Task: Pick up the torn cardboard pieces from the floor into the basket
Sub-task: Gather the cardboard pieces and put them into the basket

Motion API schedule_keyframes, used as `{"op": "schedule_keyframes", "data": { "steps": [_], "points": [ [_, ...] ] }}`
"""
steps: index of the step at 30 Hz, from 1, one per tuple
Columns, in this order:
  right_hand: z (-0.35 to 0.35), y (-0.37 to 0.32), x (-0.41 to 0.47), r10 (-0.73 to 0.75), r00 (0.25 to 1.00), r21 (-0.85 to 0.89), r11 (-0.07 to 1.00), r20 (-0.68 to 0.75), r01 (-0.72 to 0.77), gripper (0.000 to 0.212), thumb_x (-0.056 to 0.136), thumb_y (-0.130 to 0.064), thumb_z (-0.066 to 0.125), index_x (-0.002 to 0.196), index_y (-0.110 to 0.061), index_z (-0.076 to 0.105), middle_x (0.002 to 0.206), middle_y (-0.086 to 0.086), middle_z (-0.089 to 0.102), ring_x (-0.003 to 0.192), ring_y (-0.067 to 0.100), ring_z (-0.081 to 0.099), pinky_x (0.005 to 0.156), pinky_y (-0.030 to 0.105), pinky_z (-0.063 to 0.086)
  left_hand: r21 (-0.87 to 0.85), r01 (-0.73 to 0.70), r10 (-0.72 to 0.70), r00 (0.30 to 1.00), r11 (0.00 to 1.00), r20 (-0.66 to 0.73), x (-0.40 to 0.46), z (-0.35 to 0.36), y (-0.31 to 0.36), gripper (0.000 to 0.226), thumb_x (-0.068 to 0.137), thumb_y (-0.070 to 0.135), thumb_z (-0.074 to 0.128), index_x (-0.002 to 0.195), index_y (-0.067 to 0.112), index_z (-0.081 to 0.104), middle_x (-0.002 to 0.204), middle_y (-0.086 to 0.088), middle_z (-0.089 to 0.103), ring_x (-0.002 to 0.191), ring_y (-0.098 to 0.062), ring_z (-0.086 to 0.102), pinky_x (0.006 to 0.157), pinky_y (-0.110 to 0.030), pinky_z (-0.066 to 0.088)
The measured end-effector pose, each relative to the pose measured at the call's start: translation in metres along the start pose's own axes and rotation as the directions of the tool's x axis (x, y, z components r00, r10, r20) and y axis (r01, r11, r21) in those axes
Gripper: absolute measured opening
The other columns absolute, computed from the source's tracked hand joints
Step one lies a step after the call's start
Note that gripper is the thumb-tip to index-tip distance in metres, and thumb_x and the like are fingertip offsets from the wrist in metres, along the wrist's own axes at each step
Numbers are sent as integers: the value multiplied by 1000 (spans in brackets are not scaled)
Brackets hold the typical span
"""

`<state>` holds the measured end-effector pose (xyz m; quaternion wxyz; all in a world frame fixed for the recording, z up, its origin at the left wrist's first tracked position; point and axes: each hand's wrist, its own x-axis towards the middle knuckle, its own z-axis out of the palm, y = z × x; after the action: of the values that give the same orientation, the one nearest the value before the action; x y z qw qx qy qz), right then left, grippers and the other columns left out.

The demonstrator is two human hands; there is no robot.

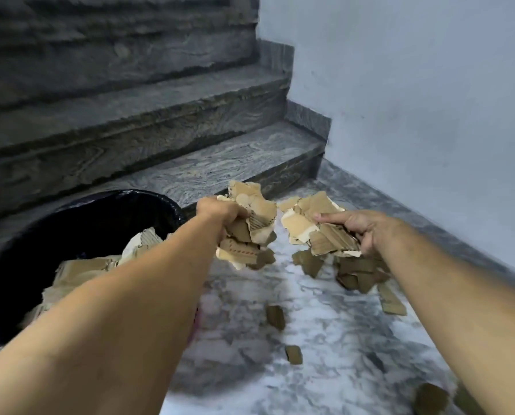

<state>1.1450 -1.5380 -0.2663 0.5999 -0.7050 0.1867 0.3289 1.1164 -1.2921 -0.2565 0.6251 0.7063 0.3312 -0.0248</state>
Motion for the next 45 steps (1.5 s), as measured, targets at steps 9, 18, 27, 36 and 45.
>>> {"op": "schedule_keyframes", "data": {
  "steps": [9,18,27,36,45],
  "points": [
    [109,-56,-65,-91,991,-45,994,102,96,27,82,-27,75,76,-2,67,57,12,70,44,21,68,43,29,56,-21,-86,81,981,996,-176,-34,-132,26,32,65,1,79,93,1,64,74,-16,70,56,-27,67,52,-38,56],
    [260,-65,-60,-153,965,-122,976,214,182,28,77,-21,81,89,0,66,67,12,72,56,22,71,74,41,58,39,-4,15,956,999,-292,-32,-249,-4,14,73,0,65,86,0,61,73,-17,57,52,-28,55,51,-27,47],
    [334,-28,-13,-286,957,-380,890,-37,252,77,59,-43,91,113,-2,55,103,12,69,96,30,68,78,40,58,409,184,-198,980,894,-9,-5,-289,-68,42,80,16,75,113,4,51,119,-18,53,95,-36,60,60,-35,54],
    [294,-48,-8,-288,957,-366,895,-41,254,22,85,-16,75,99,-5,62,85,10,63,67,18,62,66,37,60,406,45,-4,995,913,-100,25,-275,-63,30,75,17,77,97,0,66,98,-18,66,81,-27,61,60,-33,50],
    [180,-48,1,-232,971,-338,919,-49,203,14,90,-20,70,92,-7,63,81,8,61,76,20,63,81,45,59,314,-173,138,982,933,131,17,-160,-9,17,84,7,69,97,-2,61,76,-16,62,57,-23,63,55,-31,54]
  ]
}}
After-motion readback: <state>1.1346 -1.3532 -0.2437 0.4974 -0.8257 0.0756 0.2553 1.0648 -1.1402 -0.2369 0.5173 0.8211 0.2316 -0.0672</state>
